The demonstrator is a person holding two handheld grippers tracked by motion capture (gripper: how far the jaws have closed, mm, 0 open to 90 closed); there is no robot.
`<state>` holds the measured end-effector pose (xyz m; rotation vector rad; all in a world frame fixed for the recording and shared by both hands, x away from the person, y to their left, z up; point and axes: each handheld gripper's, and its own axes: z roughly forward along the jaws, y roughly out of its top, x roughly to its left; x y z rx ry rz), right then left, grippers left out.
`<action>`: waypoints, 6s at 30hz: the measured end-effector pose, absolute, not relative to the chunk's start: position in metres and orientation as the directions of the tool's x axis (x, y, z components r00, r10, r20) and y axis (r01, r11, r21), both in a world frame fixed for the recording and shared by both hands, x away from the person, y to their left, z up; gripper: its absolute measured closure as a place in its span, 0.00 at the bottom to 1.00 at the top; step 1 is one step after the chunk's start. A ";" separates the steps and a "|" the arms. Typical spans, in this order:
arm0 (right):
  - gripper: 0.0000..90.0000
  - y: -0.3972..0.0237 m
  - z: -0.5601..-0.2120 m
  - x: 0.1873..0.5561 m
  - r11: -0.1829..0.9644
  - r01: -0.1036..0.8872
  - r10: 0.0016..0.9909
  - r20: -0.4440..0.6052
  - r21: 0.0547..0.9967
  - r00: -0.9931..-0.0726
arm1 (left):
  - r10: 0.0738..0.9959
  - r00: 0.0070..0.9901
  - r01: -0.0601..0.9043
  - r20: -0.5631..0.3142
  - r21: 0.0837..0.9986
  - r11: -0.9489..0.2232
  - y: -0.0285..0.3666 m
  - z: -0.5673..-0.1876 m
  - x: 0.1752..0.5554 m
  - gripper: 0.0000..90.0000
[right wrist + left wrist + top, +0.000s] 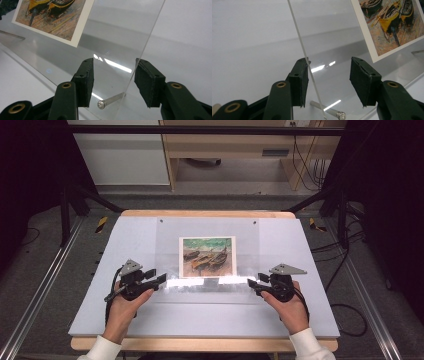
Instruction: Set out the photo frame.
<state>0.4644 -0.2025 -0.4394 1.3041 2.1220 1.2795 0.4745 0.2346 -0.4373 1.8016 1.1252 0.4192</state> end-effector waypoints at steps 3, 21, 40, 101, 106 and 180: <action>0.57 -0.203 -0.439 0.463 0.175 0.531 0.838 0.158 0.829 -0.523 | 0.836 0.520 0.514 -0.176 0.846 -0.141 0.235 -0.437 0.473 0.55; 0.62 -0.203 -0.440 0.454 0.191 0.522 0.841 0.136 0.832 -0.524 | 0.841 0.518 0.507 -0.159 0.848 -0.152 0.236 -0.437 0.464 0.60; 0.68 -0.205 -0.441 0.447 0.202 0.516 0.841 0.123 0.832 -0.528 | 0.850 0.506 0.507 -0.145 0.848 -0.157 0.235 -0.436 0.455 0.64; 0.77 -0.206 -0.444 0.433 0.231 0.514 0.844 0.093 0.826 -0.528 | 0.854 0.506 0.495 -0.122 0.852 -0.171 0.236 -0.439 0.439 0.72; 0.78 -0.207 -0.444 0.433 0.234 0.511 0.842 0.090 0.827 -0.531 | 0.854 0.506 0.494 -0.120 0.852 -0.173 0.236 -0.440 0.438 0.73; 0.79 -0.205 -0.452 0.414 0.273 0.540 0.835 0.083 0.796 -0.544 | 0.816 0.572 0.499 -0.083 0.824 -0.266 0.242 -0.447 0.419 0.75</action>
